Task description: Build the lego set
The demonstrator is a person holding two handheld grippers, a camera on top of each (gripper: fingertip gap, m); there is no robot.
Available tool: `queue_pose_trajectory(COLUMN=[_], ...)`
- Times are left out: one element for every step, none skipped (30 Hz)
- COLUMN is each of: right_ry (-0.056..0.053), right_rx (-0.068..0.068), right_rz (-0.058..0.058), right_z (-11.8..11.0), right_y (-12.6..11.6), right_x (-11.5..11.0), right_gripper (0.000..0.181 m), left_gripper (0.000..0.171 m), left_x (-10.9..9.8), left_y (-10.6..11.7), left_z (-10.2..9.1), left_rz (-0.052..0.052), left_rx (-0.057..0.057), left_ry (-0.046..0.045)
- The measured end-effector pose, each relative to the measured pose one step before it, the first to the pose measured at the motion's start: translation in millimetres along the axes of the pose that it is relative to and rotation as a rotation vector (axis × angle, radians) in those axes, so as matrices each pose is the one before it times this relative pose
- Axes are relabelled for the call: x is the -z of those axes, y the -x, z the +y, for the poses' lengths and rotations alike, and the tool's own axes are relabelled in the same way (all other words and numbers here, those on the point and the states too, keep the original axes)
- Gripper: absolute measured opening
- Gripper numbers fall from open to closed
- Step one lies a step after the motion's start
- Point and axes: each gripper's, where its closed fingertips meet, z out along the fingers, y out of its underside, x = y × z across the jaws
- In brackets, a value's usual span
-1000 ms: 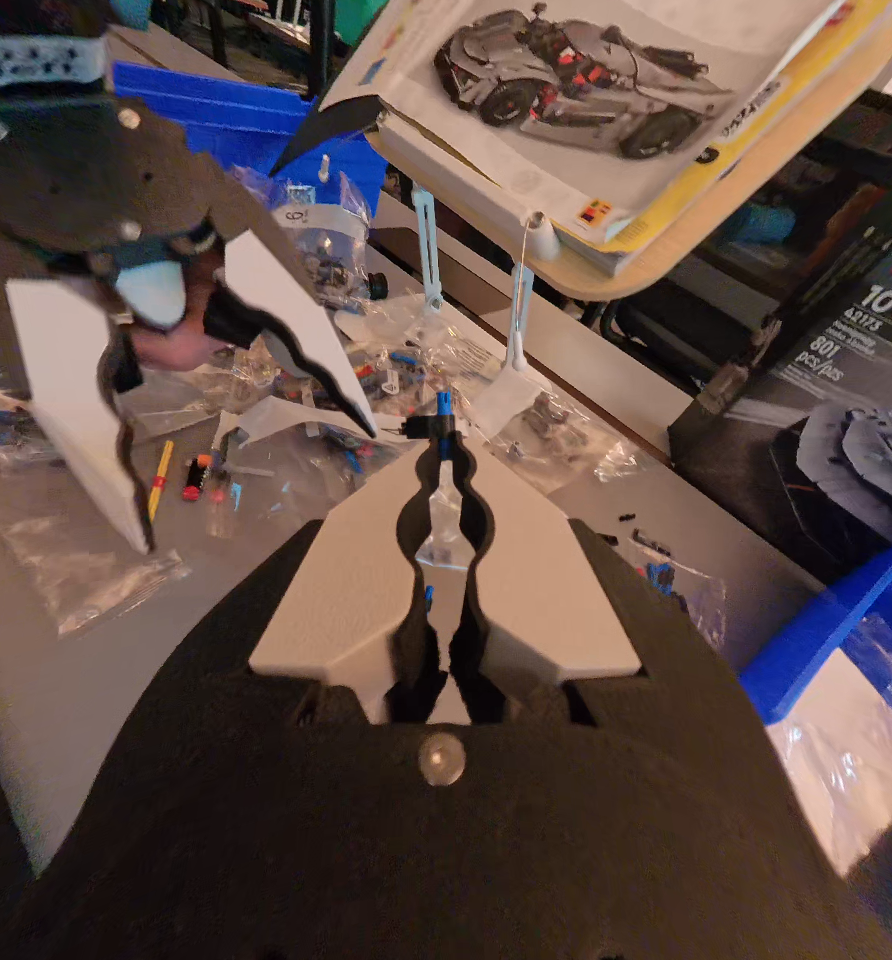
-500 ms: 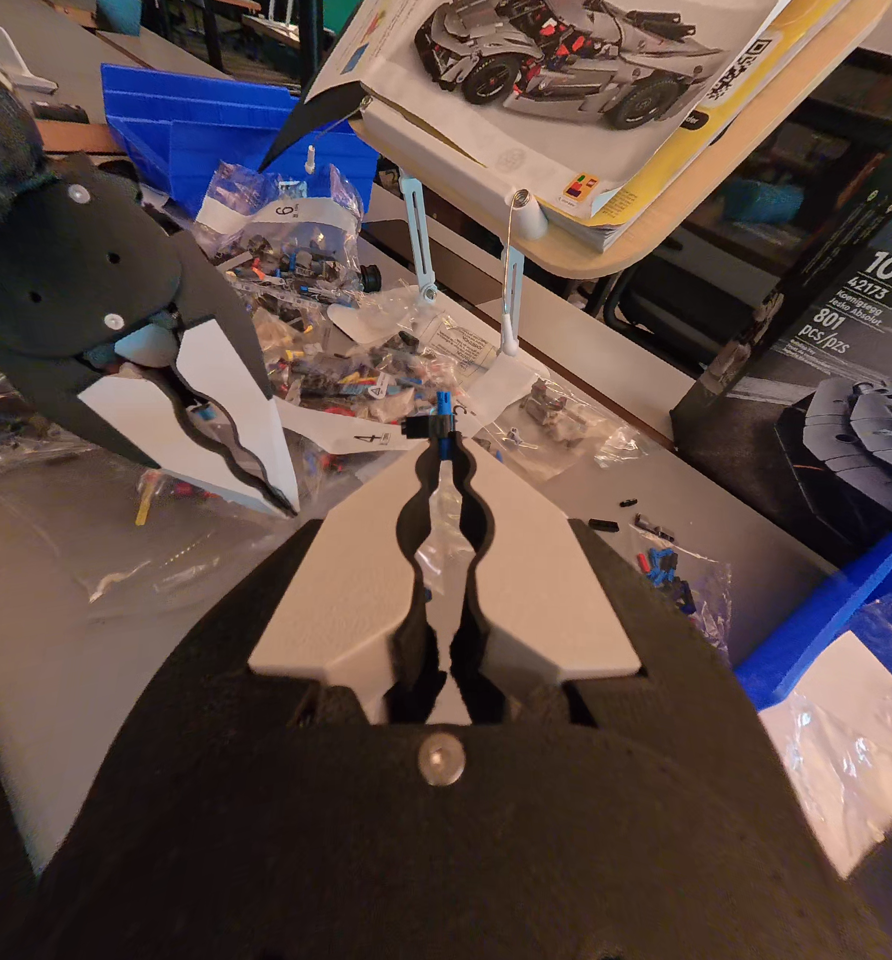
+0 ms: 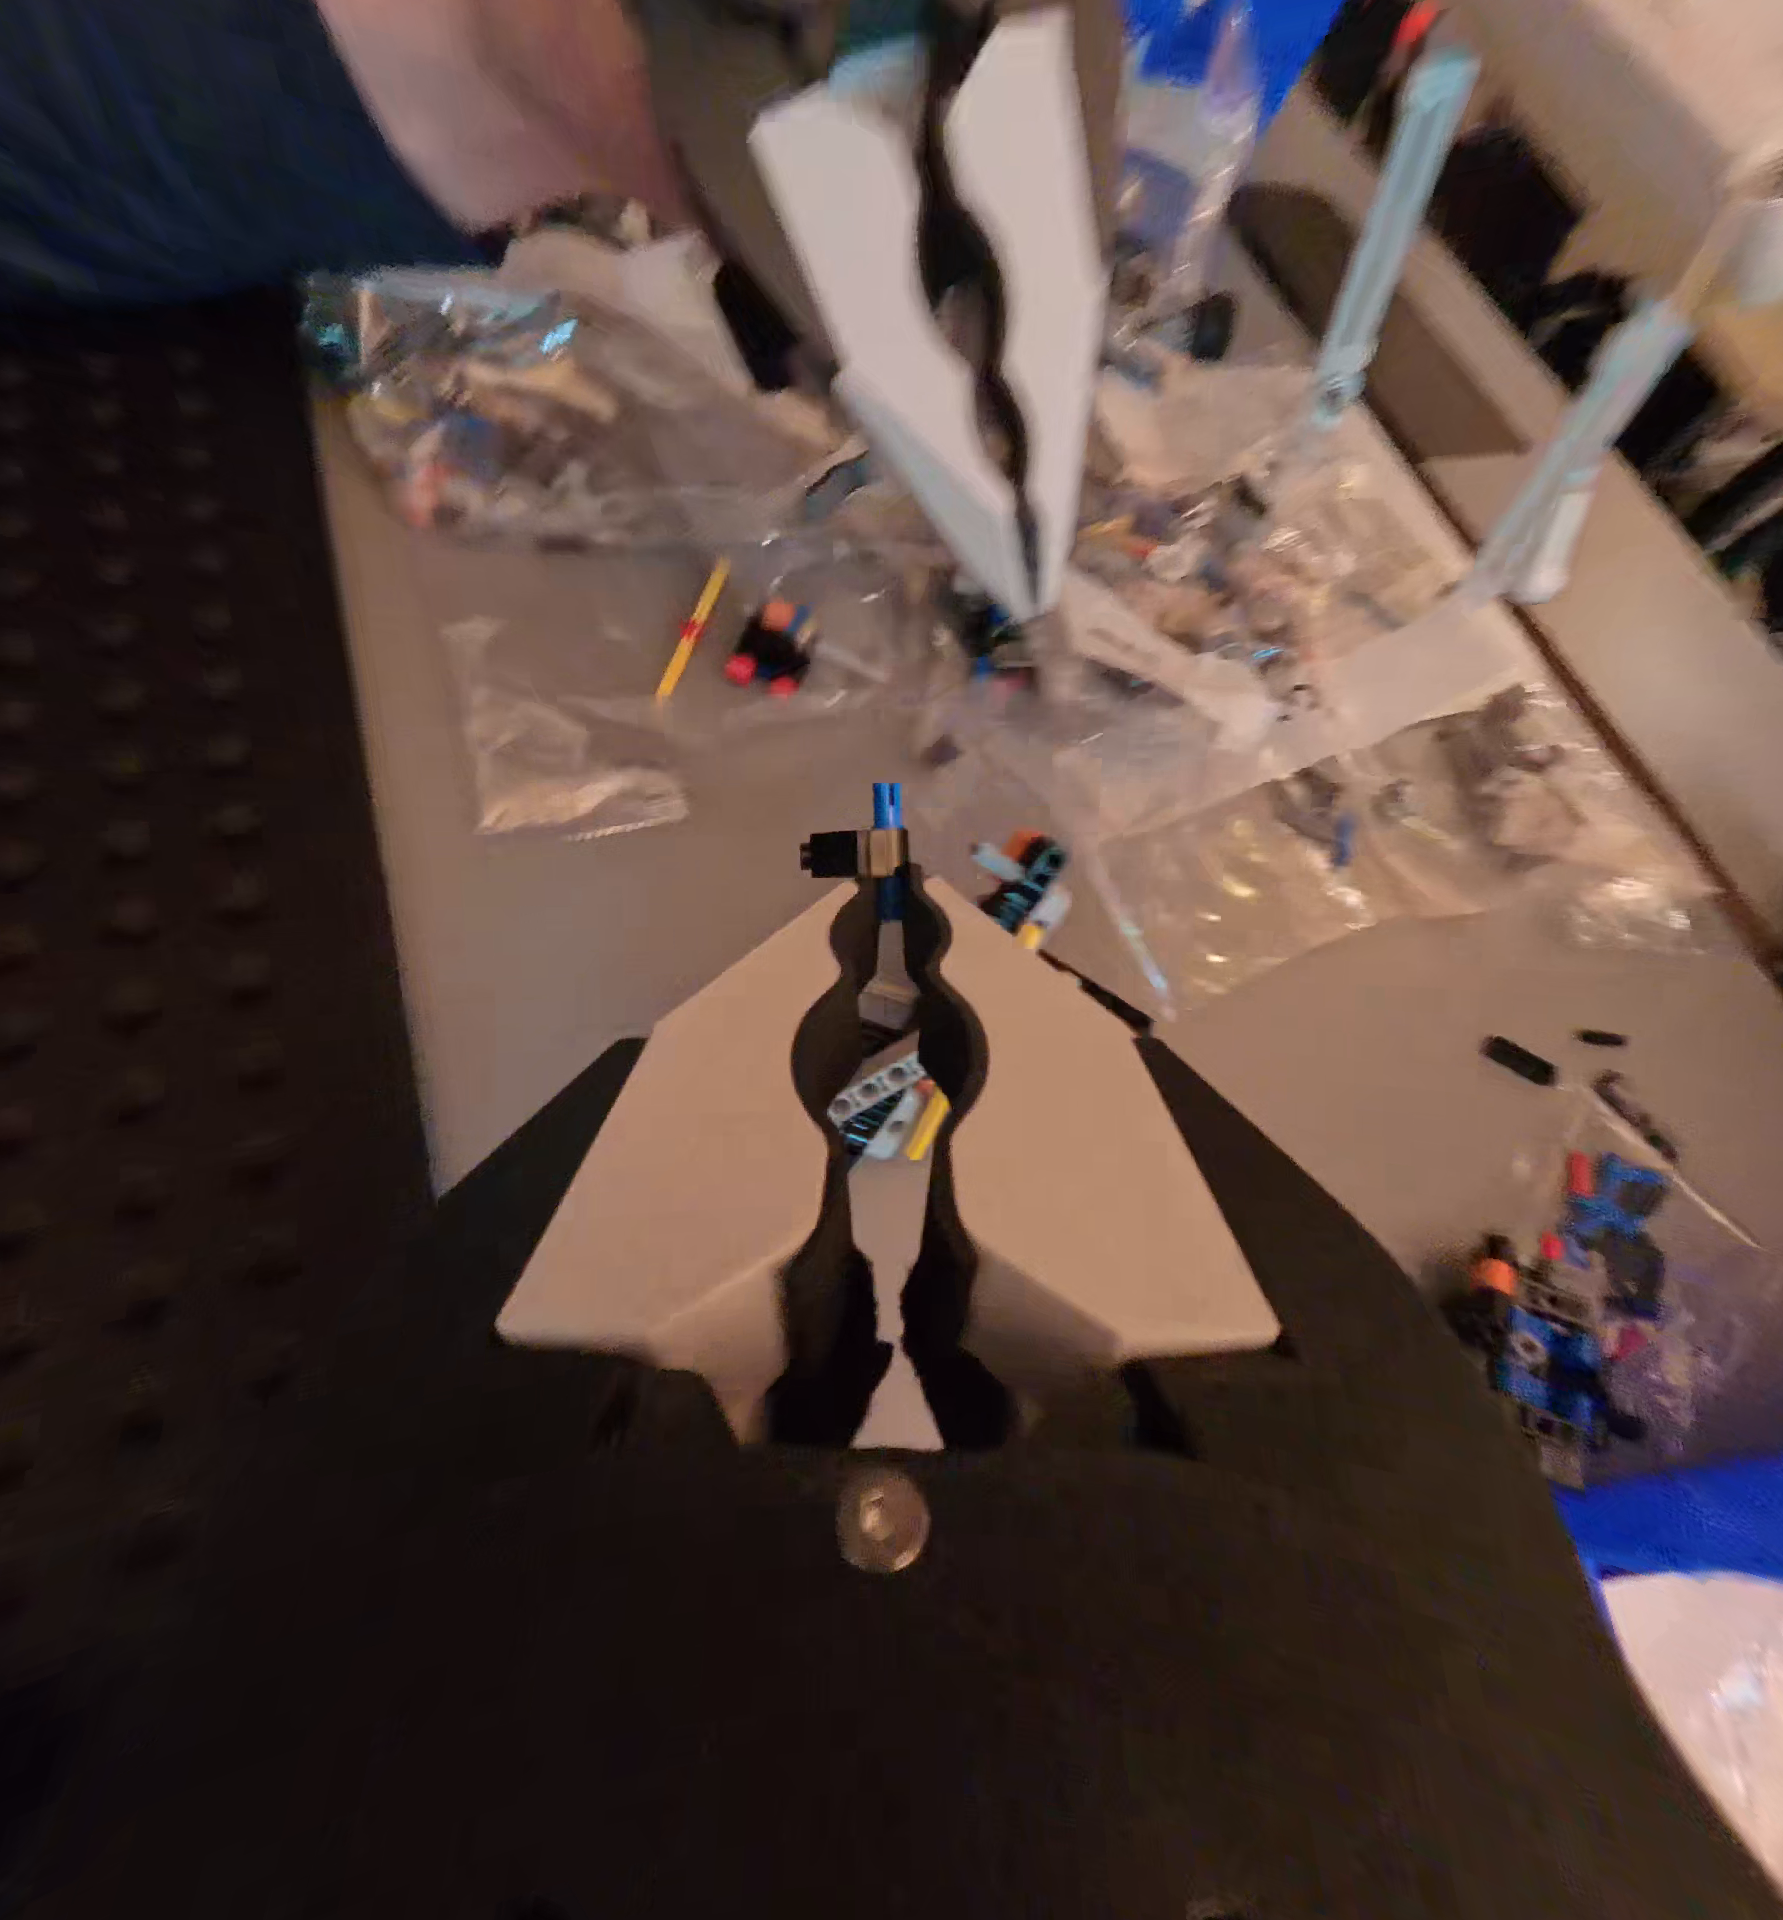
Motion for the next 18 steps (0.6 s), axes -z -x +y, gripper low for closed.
queue_pose_trajectory(right_ry=[0.0543,0.0581,0.0344,0.0212,0.0299,0.0187,-0.0082,-0.0277,-0.0076,0.0073,-0.0136,-0.0242,-0.0159,0.0114,0.0298,0.021,-0.0069,-0.0216], right_rx=[0.0158,0.0121,0.0211,0.026,0.0235,0.0102,-0.0084,-0.0001,0.0007,-0.0014,-0.0023,-0.0129,-0.0256,-0.0237,-0.0019,0.004,0.0062,0.0044], right_rz=[-0.0118,0.0118,0.0004,0.0003,0.0203,0.042,0.0062,-0.0265,0.0305,0.0585,0.0398,0.0032,0.0062,0.0275,0.0071,0.0008,-0.0044,-0.0144], right_z=[5.16,4.65,-1.06,-4.65,-3.23,-3.17,-5.98,-9.19,-6.77,-4.86,-7.17,-8.06,-6.33,-2.44,0.61,0.27,-2.21,-3.33], right_y=[2.58,-1.34,1.67,2.17,-1.88,-7.15,-3.1,3.45,-4.81,-9.74,-7.65,-3.48,-4.9,-7.43,-2.77,-1.11,0.45,2.34], right_x=[-9.99,-9.62,-7.82,-6.8,-6.49,-5.79,-4.92,-2.82,-1.82,-2.11,-2.55,-3.53,-5.05,-6.27,-6.12,-3.78,-0.42,2.53], right_gripper=[0.001,0.001,0.001,0.001,0.001,0.001,0.001,0.001,0.001,0.001,0.001,0.002,0.002,0.004,0.018,0.024,0.022,0.018], left_gripper=[0.0,0.0,0.0,0.0,0.0,0.0,0.0,0.0,0.0,0.0,0.0,0.0,0.0,0.0,0.0,0.0,0.0,0.0], left_x=[1.85,1.8,2.17,2.92,3.19,3.28,2.96,2.76,2.95,2.93,2.73,2.74,2.94,2.69,2.28,2.43,2.89,3.33], left_y=[-0.11,0.58,2.2,0.83,0.62,2.54,2.79,1.39,0.62,1.8,2.1,1.97,2.46,2.65,2.58,2.26,2.45,3.09], left_z=[-3.47,-0.8,0.38,-1.98,-3.21,-1.54,0.36,-0.12,-2.24,-2.54,-0.97,-0.81,-2.19,-2.15,-0.68,-0.45,-1.47,-1.36], left_rz=[0.0128,0.0039,-0.0106,0.0048,0.0134,-0.0009,-0.0051,0.0014,0.0059,-0.0009,-0.0023,-0.0036,-0.0069,-0.0049,-0.004,-0.003,-0.001,-0.0029], left_rx=[0.017,0.0036,-0.003,0.015,0.0257,0.014,0.0075,0.0083,0.0143,0.0139,0.0093,0.0063,0.009,0.015,0.012,0.0104,0.017,0.0181], left_ry=[-0.02168,-0.00479,0.00046,-0.01856,-0.02726,-0.0184,-0.00559,-0.00627,-0.01936,-0.02033,-0.0091,-0.00827,-0.01813,-0.01838,-0.01001,-0.01045,-0.01733,-0.01642])
